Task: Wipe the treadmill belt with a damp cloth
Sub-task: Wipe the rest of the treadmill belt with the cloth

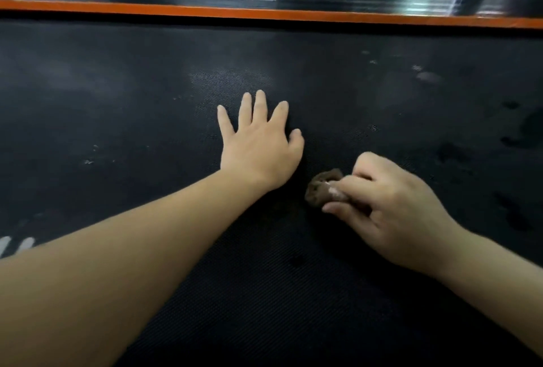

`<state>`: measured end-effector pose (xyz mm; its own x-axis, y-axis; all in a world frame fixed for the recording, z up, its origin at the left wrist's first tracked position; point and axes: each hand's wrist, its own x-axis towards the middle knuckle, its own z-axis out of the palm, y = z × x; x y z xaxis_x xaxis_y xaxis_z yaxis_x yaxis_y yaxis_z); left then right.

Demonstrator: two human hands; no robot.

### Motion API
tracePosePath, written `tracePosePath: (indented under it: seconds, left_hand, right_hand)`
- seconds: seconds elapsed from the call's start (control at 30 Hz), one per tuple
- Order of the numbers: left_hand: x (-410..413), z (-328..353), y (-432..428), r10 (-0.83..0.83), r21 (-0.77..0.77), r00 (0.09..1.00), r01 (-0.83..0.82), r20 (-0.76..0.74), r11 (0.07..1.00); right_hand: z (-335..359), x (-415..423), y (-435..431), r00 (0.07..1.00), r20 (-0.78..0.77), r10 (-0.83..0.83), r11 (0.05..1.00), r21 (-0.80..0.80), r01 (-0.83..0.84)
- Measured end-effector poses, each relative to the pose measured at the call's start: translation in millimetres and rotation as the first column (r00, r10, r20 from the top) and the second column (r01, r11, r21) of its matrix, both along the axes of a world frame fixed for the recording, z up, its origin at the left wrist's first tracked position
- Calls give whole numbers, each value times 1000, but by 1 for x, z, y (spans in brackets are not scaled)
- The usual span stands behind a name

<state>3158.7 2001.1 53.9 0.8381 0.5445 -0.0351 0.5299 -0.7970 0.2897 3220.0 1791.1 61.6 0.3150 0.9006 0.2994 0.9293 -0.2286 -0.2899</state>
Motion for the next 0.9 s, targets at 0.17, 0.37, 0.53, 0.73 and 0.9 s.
tracePosePath:
  seconds: [0.17,0.37,0.53,0.73,0.9]
  left_hand:
    - [-1,-5,-1,-5,35,1000,4,8,999]
    - [2,-7,-1,6,62,1000,-5,-9,998]
    - [3,-6,-1,-21,76,999,23,-27,997]
    - [3,-7,-1,-132,121,991,129,16,984]
    - [3,-6,0,-128,95,992,126,12,988]
  right_hand:
    - [6,72,12,887,24,-461,887,45,460]
    - [4,53,1,990,-140,-4,1000,-31,0]
    - [4,118,38,860,26,-509,861,33,508]
    - [4,112,54,970,-97,-225,974,19,228]
    - [6,173,97,839,6,-544,839,41,543]
